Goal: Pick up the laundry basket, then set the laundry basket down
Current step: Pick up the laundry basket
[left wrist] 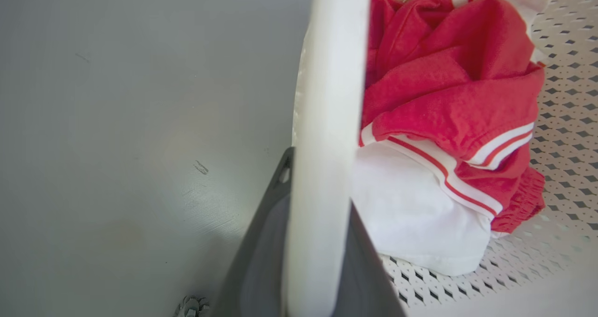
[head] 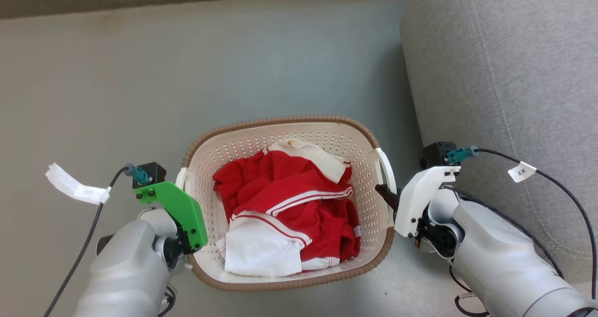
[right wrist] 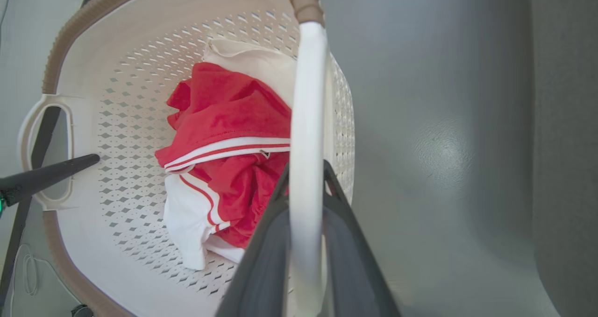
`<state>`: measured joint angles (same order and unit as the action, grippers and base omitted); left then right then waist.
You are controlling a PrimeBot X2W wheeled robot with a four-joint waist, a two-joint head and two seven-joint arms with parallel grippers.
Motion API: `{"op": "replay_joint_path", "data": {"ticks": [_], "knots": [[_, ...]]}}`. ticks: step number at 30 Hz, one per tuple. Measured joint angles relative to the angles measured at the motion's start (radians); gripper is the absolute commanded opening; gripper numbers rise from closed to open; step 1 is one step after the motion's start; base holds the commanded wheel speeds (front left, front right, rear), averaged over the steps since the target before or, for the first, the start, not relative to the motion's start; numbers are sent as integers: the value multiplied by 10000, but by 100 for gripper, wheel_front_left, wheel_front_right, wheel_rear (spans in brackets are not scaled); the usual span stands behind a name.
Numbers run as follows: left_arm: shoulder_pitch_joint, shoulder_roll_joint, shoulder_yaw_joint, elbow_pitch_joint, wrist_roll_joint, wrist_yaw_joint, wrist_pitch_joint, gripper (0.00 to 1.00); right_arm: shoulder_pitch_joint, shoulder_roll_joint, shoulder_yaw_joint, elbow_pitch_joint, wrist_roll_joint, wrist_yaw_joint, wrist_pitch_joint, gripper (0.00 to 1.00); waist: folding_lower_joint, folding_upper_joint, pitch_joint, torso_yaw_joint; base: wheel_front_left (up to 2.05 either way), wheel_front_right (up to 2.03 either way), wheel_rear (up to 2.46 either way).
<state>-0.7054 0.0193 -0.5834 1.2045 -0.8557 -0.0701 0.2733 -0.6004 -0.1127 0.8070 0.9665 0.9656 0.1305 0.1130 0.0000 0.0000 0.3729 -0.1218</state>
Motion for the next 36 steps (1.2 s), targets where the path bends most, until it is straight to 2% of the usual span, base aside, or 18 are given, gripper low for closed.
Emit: {"op": "replay_joint_path", "data": {"ticks": [21,36], "knots": [[1026,-52,-107,326,-581,-15,924,0,850,94,347,449,1007,4,1313,0,0,0,-1963,-262,0,0,0],[1537,-90,-144,428,-1032,-17,1421,0,1007,155,541,865,1227,12,1931,0,0,0,-3146,-401,0,0,0]]}}
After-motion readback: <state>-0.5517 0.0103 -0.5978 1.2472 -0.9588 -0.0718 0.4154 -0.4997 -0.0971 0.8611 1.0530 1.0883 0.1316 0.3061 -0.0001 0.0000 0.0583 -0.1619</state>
